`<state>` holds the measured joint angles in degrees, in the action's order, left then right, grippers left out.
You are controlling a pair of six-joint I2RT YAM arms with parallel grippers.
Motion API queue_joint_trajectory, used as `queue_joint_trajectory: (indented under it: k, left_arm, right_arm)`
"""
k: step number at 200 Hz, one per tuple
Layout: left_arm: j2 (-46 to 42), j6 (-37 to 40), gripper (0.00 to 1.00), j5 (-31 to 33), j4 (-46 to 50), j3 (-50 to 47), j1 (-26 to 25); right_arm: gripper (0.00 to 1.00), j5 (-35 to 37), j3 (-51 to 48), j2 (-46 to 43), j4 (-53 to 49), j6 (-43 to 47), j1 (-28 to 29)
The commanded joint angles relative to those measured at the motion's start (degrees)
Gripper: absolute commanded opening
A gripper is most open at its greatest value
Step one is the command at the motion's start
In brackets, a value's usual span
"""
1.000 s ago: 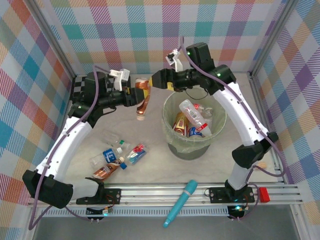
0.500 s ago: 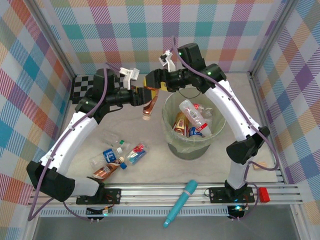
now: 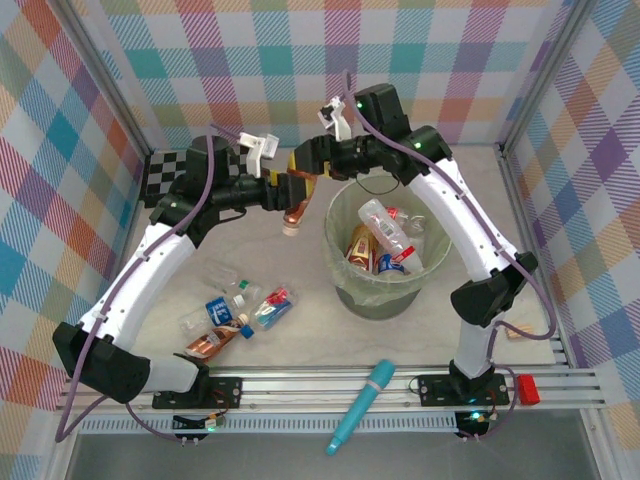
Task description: Put the plastic bottles in the bin
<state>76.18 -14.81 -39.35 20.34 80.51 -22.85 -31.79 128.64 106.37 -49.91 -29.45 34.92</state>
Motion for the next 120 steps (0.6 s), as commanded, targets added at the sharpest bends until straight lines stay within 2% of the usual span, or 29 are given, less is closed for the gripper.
queue_joint_trajectory:
  k: [1,35,76,120]
  left_arm:
    - [-2.84,1.45,0.87,0.77,0.73,0.74,-0.7]
    - [-5.37,5.46,1.0,4.38,10.77,0.86,-0.57]
    - [-7.78,7.71,1.0,13.05,22.52,0.52,0.35]
    - [-4.42,1.23,1.0,24.39,36.05,1.72,4.74]
  right_arm:
    - [0.5,1.1,5.2,0.17,0.86,0.51,-1.04]
    - [0.49,2.42,9.03,-1.54,-3.18,2.42,-4.3]
    - [0.46,7.29,9.67,-7.5,-14.43,8.87,-8.77]
    - [0.42,13.84,9.61,-10.06,-30.44,16.16,-10.64]
